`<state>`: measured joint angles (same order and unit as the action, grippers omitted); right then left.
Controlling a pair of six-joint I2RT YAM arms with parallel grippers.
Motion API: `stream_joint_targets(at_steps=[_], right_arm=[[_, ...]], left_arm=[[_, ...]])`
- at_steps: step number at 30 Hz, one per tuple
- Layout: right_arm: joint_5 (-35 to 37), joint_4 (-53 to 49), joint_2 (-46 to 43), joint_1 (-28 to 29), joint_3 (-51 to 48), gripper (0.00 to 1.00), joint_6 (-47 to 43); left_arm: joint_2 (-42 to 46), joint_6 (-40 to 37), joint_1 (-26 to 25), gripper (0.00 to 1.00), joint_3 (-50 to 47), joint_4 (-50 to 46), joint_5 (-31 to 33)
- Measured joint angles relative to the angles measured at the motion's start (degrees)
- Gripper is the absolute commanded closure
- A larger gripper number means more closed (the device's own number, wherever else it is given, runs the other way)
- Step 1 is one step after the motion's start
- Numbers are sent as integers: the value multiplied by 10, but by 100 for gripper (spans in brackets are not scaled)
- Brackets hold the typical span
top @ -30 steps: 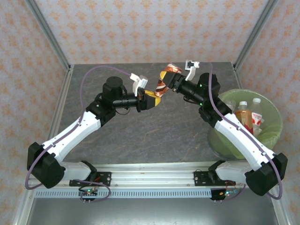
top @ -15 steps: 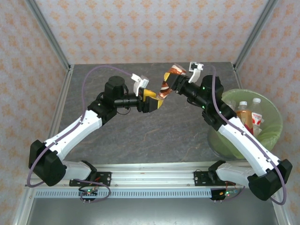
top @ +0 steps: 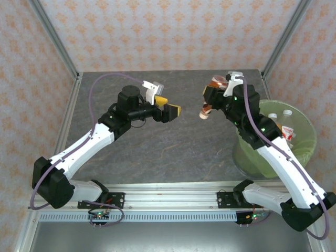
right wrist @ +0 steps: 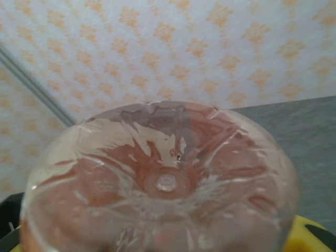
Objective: Put the plastic bottles in the bin
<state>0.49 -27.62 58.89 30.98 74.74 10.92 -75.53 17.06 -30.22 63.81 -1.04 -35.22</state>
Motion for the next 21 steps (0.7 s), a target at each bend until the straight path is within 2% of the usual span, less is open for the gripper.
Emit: stream_joint_targets(at_steps=[4,8,13,17,21], right_arm=[[83,-99,-23,0,59,67,-36],[192,-196,-56,0,110,67,-60],[325,-278,-93,0,143,67,-72],[457,-330,-106,-2,151,65,-85],[529,-352,-111,-27,142,65,-100]], left_arm=[[0,21,9,0,-6,-6,81],[0,39,19,0,-23,-5,127],[-9,44,21,0,-24,2,132],[-24,54,31,0,-24,4,132],[-29,63,40,0,-24,7,130]])
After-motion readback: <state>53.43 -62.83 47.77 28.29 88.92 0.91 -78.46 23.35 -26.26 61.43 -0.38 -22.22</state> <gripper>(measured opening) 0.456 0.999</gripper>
